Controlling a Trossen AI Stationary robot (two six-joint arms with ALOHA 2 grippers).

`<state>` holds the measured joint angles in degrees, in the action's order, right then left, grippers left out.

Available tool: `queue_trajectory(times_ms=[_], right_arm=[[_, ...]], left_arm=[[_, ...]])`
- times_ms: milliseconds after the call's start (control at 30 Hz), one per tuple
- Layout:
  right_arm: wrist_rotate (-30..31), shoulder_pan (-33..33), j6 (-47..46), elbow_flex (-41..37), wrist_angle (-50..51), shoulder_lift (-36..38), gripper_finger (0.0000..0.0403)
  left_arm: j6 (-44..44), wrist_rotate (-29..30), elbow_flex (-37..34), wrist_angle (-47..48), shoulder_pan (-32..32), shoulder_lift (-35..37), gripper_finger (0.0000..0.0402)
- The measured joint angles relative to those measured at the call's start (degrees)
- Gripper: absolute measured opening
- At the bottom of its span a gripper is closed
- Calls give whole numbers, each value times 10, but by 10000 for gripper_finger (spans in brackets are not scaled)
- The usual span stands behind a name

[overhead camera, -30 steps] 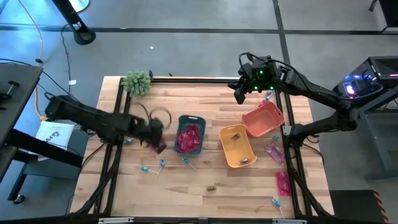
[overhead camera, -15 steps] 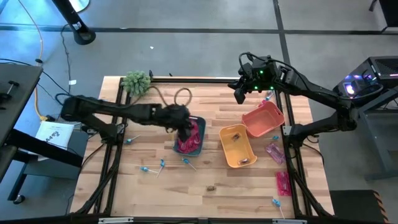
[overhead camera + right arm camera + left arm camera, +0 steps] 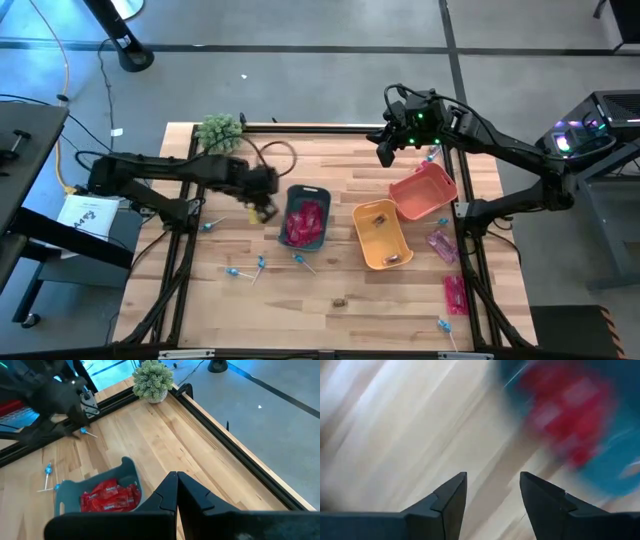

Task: Sort candy
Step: Put the blue lollipop into the orange bin

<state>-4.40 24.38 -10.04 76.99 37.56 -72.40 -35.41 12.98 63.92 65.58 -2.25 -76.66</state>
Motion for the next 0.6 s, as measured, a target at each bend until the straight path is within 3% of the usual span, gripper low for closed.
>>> queue_trajectory(times_ms=[100, 300, 367, 600], right_arm=[[0, 0, 0, 0, 0, 0, 0], [0, 0, 0, 0, 0, 0, 0], [0, 0, -2, 0, -1, 0, 0], [0, 0, -4, 0, -21, -1, 0]], left_arm=[[-90, -15, -48, 86, 19, 39, 179], [-210, -125, -186, 94, 56, 77, 179], [-223, -147, -232, 71, 56, 71, 179], [-177, -130, -228, 25, 21, 9, 179]])
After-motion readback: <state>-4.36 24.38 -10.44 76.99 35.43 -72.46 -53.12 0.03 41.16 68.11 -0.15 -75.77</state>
